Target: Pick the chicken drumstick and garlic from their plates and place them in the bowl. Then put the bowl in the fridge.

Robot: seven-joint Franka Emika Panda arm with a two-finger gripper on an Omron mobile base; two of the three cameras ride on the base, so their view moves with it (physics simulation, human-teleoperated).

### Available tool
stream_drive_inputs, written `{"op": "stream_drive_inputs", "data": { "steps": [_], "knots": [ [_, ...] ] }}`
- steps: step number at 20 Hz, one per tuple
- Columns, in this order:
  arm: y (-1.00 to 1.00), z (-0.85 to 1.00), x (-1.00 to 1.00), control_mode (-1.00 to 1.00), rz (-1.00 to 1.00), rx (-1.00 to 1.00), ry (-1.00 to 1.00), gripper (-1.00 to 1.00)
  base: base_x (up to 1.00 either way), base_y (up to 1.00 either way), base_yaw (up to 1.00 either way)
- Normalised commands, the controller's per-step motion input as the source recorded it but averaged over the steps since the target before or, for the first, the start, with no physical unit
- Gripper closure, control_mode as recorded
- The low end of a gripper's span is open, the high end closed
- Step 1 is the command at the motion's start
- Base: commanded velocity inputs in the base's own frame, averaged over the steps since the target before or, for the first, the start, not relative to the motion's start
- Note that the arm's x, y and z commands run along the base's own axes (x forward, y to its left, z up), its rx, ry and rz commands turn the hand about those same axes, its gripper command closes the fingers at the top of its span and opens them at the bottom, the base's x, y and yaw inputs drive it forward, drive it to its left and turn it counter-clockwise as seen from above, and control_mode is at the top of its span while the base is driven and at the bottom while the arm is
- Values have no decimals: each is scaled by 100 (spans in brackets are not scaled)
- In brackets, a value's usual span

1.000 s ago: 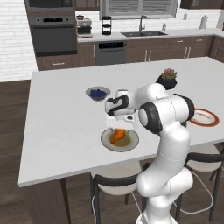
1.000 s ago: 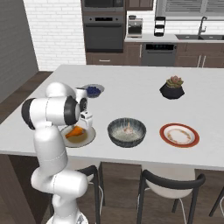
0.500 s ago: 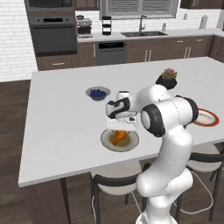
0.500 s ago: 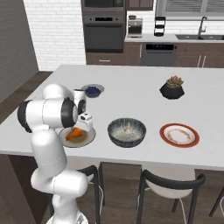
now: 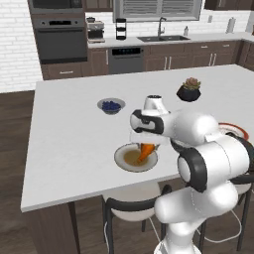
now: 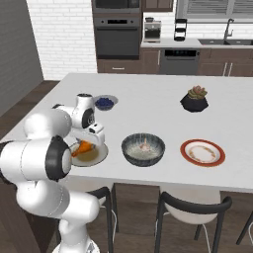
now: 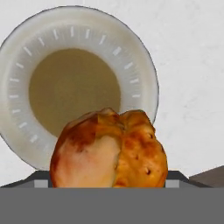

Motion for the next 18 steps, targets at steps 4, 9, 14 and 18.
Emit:
{"op": "stream_drive_inputs", "data": {
  "steps": [4,9,14,18],
  "knots": [
    [-78,70,-7,-100,5,0,0,100,0,0,0],
    [-90,42,0,-100,10,0,-4,100,0,0,0],
    [-100,20,8,-100,9,4,0,100,0,0,0],
    [-100,1,15,-100,3,5,-3,100,0,0,0]
  ]
}}
